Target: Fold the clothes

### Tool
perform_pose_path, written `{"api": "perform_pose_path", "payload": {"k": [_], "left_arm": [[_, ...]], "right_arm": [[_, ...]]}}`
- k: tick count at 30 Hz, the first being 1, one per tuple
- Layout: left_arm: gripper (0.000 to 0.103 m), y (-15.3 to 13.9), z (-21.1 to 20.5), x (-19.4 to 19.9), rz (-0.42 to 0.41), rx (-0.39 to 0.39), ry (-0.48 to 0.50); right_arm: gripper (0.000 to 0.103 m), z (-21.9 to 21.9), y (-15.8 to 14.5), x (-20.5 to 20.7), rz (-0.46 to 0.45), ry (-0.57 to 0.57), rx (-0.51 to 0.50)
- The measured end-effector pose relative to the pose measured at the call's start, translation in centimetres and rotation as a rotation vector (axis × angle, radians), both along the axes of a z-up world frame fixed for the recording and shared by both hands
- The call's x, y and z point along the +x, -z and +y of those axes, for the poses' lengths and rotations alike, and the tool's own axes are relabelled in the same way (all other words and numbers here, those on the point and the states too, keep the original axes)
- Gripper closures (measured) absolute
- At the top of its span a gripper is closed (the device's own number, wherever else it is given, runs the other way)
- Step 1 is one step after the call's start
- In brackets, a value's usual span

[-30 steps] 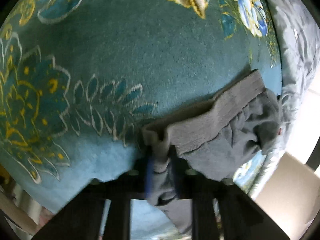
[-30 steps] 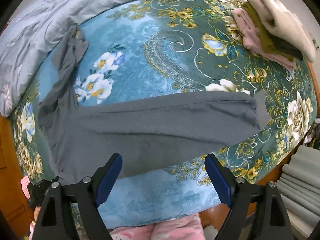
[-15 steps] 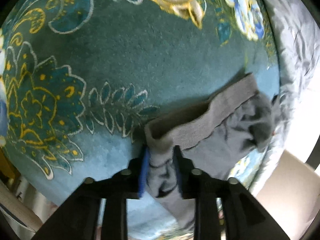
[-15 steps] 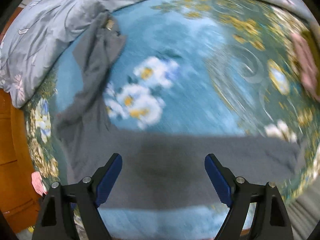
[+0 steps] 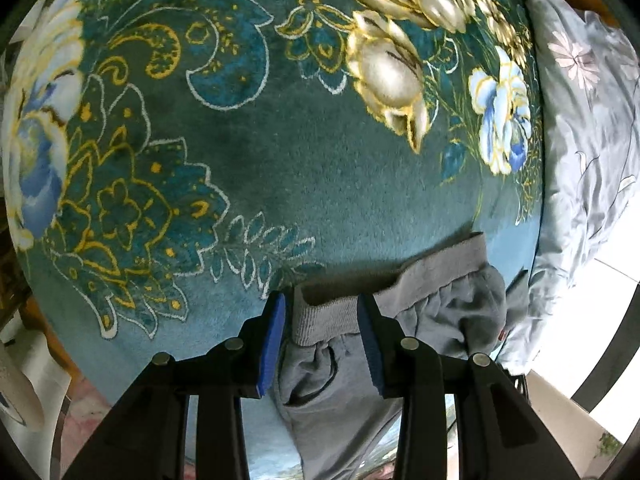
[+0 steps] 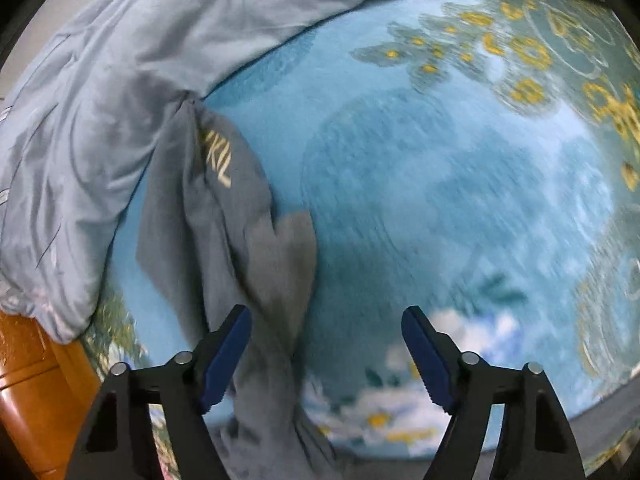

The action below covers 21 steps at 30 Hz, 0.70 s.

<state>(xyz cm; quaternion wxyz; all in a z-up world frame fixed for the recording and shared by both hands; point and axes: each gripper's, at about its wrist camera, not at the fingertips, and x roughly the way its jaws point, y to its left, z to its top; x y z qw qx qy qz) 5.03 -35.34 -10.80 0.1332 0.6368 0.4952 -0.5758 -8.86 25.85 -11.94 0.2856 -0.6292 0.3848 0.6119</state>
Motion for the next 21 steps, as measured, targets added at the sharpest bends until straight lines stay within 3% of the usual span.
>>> {"api": "perform_pose_path", "payload": {"k": [3,6,9,11,12,17,21], "left_arm": [[0.065,0.0,0.1,-0.2,-0.005,-0.008,0.012],[0.065,0.1,0.5,-0.6,-0.015,-0.011,0.027],[0.065,0.0,1.2,-1.3,-0.013,-0.003,0.055],[0.065,-0.3,1.7,-1.7,-0.008,-0.008,0.078],[0.065,-0.4,1.9,-1.9,-0.005,-0.008,0.087],[0.065,-0.7,3.1,-2.7,0.005,0.007,0.111],[0.065,-0.5,4.6,-3.5,0.01,0.031,0.146]], "right_arm": [[0.036,0.3,1.3,-1.4,0.0,0.009,0.006],[0.059,0.4,2.5,-2.4,0.002,0.023,-0.013],[0.062,-0.2,3.6,-3.6,0.002,-0.021,-0.043],[0.077,-1.1,3.9,-4.2,-0.011,-0.067,-0.053],[0.092,-1.5,4.0,-4.4,-0.015,-0.084,-0.057],[0.094,-1.4,0.9,-3.6,0.042,-0.099,-0.033],[0.094,1.4,-4.9,-0.4,0.084,-0.154,0.088]]}}
